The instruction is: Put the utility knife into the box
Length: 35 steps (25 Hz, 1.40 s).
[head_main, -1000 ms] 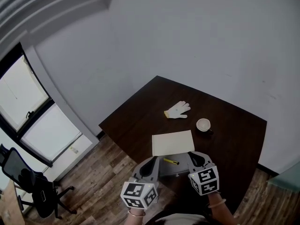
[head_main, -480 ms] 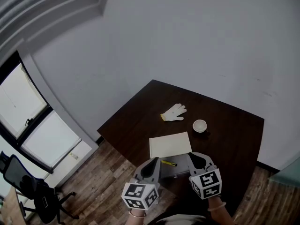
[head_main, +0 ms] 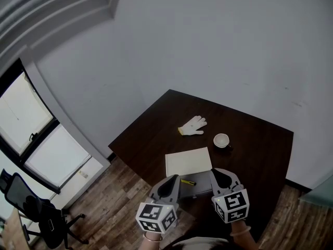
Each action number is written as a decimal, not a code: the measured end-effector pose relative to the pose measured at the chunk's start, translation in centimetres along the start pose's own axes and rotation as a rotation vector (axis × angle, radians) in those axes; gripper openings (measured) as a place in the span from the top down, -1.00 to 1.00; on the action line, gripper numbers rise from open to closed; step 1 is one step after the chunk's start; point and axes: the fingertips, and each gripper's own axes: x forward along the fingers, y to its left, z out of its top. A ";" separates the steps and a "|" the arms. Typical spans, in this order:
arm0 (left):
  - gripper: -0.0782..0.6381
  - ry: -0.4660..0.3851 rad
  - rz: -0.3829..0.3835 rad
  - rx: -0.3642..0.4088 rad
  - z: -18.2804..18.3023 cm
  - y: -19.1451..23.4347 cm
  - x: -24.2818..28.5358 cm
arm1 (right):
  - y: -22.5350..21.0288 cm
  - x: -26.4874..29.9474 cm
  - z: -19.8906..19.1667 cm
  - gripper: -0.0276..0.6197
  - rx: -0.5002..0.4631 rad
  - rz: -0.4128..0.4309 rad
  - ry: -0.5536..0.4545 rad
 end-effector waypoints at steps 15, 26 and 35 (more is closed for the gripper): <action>0.73 0.008 0.008 -0.007 -0.5 0.2 0.9 | -1.3 0.3 -0.2 0.90 -0.022 -0.033 0.020; 0.73 0.000 0.018 -0.022 -0.5 0.5 2.0 | -2.0 0.9 -0.1 0.90 -0.005 -0.027 0.027; 0.73 0.002 0.024 -0.028 -0.8 0.3 2.8 | -2.9 1.0 -0.4 0.90 0.006 -0.037 0.038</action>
